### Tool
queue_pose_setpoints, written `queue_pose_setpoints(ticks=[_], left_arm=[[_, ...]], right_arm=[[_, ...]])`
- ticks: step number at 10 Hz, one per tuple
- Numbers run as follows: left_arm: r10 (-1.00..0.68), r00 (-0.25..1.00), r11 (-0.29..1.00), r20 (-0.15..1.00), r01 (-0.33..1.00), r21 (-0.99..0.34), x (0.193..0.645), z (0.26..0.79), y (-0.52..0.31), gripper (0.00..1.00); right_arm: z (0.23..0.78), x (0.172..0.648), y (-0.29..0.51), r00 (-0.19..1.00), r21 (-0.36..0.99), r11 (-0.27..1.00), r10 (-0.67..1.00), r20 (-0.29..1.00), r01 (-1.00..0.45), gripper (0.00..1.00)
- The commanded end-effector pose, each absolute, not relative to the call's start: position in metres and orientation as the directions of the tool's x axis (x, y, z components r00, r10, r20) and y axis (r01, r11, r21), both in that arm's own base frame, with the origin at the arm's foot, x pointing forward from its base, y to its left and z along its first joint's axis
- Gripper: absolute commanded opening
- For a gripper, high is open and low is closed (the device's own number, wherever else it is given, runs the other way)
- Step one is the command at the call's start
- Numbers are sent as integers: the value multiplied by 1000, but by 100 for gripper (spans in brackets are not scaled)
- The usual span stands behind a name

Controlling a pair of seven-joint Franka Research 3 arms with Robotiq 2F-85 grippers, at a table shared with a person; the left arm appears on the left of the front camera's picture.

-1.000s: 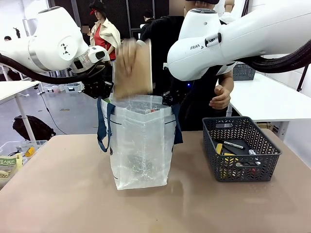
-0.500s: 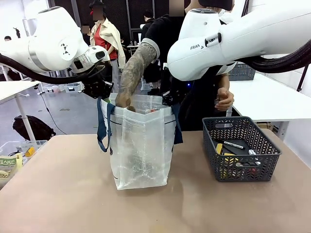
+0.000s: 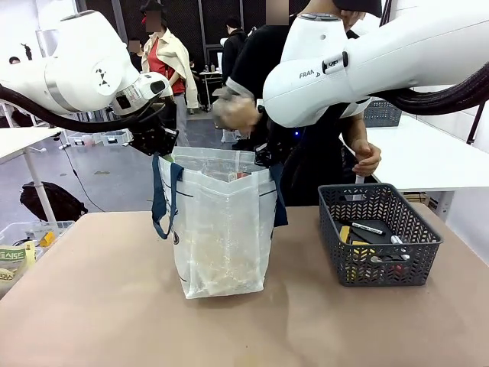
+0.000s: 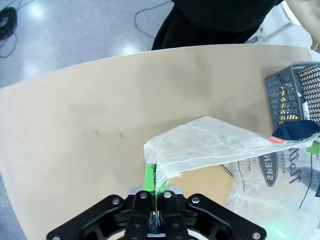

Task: Transfer purchased items from the store into the shopping bag.
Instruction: Move the Reusable shopping bag to the right side of the table.

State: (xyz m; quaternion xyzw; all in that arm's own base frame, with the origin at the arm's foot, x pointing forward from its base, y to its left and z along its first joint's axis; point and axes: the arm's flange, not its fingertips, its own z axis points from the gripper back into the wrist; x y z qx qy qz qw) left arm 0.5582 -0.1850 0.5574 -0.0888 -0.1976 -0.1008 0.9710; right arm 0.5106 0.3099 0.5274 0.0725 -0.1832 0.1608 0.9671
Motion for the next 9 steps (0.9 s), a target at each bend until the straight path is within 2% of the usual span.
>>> queue_pose_setpoints(ticks=[1, 9], left_arm=[[-153, 904, 966, 400, 222, -132, 557, 561, -181, 0], [-153, 904, 966, 400, 222, -132, 557, 561, -181, 0]], right_arm=[[528, 510, 307, 883, 88, 940, 274, 382, -330, 0], [528, 510, 307, 883, 88, 940, 274, 382, -330, 0]])
